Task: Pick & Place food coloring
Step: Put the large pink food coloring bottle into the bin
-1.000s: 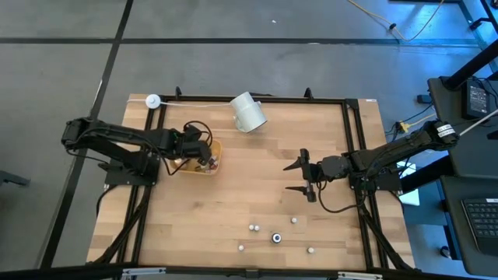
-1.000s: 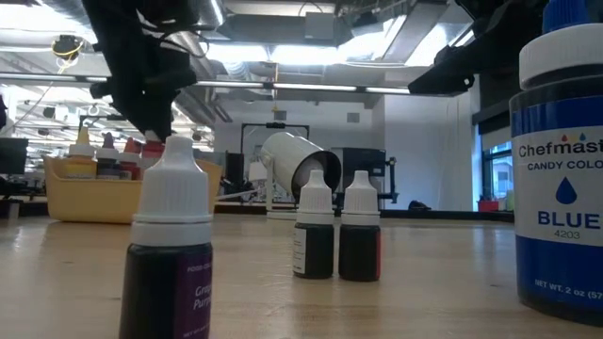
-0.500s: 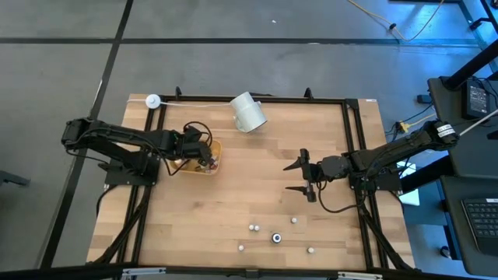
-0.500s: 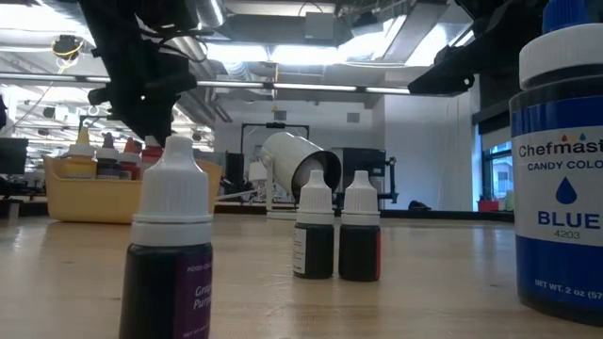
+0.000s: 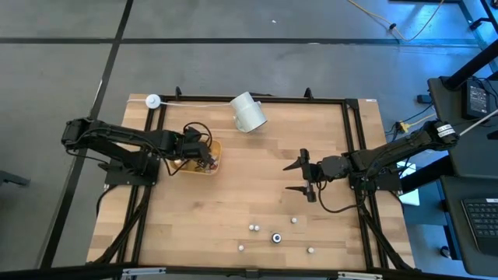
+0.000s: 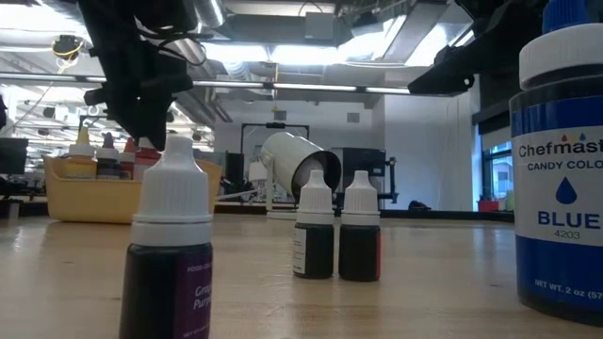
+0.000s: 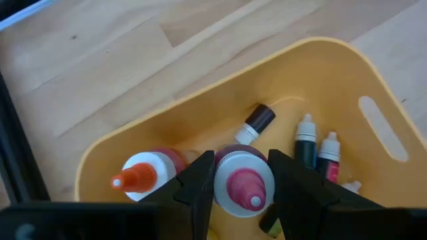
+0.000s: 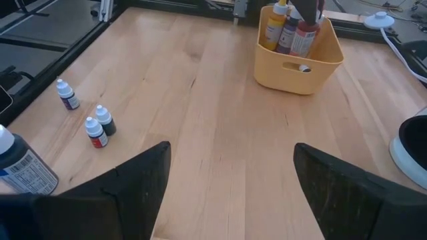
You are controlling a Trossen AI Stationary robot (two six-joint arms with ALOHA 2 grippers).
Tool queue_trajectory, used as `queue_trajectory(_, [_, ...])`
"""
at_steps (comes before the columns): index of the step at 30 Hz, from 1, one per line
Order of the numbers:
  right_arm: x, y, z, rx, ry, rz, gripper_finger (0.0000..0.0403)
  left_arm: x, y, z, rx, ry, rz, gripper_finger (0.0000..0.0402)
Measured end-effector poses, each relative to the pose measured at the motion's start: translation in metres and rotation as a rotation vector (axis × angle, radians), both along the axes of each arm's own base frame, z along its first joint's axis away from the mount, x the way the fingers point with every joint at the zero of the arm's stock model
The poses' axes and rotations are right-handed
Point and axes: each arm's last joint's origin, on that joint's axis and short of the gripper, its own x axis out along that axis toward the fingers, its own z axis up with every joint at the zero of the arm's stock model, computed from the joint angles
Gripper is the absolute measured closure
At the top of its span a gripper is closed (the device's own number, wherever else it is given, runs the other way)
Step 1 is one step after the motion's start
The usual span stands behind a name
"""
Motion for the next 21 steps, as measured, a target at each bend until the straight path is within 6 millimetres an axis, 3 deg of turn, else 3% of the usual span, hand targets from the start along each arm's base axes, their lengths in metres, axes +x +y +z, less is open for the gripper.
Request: queue_trajectory(21, [0.0000, -0.0001, 0.0000, -0.001, 0.000, -0.002, 0.0086, 0.0002, -0.0016, -0.0002, -0.019, 0.000, -0.011, 0.0272])
